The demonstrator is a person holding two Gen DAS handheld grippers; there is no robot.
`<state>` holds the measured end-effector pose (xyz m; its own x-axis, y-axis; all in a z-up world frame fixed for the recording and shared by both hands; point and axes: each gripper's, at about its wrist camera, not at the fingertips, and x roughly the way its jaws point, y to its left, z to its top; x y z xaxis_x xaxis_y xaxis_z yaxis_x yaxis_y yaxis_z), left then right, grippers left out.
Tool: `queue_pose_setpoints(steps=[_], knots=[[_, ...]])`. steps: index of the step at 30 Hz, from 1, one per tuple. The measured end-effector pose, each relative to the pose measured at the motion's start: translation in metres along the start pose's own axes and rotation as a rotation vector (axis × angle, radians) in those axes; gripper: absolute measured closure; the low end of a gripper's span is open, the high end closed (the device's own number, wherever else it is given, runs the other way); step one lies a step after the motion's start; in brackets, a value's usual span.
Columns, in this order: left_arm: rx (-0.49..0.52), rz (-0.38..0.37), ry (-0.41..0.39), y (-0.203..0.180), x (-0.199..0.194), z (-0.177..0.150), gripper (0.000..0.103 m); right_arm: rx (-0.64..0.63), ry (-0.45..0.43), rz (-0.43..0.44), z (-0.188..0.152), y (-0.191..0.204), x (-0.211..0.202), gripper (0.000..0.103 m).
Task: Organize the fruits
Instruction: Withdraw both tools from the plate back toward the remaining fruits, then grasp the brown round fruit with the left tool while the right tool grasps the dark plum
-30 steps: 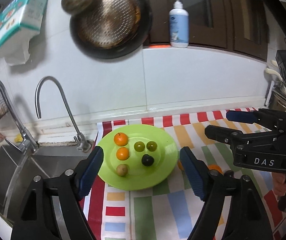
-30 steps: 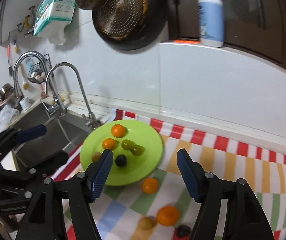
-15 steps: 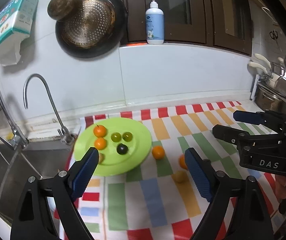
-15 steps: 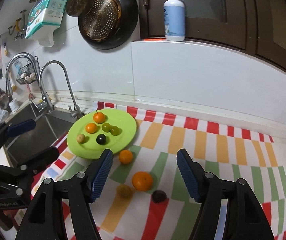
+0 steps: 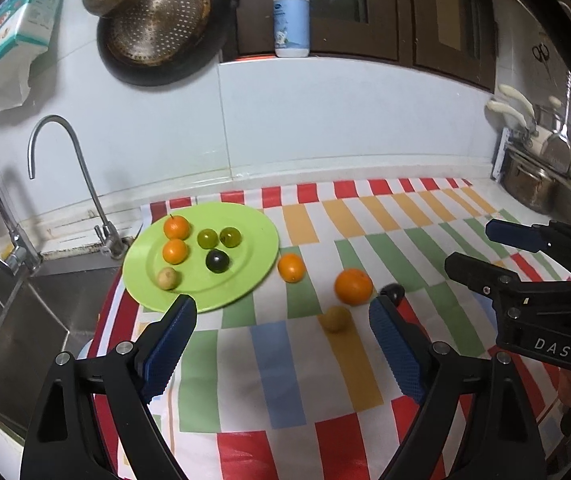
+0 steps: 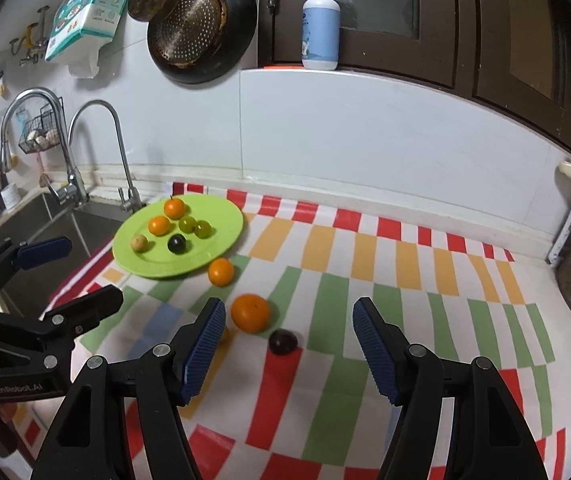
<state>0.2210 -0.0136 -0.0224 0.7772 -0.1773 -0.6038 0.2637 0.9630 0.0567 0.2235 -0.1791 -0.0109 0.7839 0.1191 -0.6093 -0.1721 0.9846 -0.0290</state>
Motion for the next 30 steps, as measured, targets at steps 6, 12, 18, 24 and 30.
queue_pose_setpoints(steps=[6, 12, 18, 24, 30], knots=[[0.028, -0.028, 0.011, -0.010, 0.010, -0.011, 0.015, -0.002, 0.030, 0.010, -0.016, -0.003, 0.006, 0.036], [0.043, -0.051, 0.028, -0.015, 0.023, -0.018, 0.015, 0.003, 0.069, 0.020, -0.029, -0.008, 0.018, 0.036], [0.056, -0.076, 0.068, -0.018, 0.042, -0.022, 0.015, 0.008, 0.109, 0.027, -0.034, -0.011, 0.035, 0.036], [0.059, -0.100, 0.116, -0.018, 0.065, -0.023, 0.019, 0.003, 0.147, 0.039, -0.035, -0.013, 0.055, 0.036], [0.075, -0.128, 0.151, -0.020, 0.087, -0.022, 0.032, -0.017, 0.162, 0.058, -0.033, -0.011, 0.072, 0.038]])
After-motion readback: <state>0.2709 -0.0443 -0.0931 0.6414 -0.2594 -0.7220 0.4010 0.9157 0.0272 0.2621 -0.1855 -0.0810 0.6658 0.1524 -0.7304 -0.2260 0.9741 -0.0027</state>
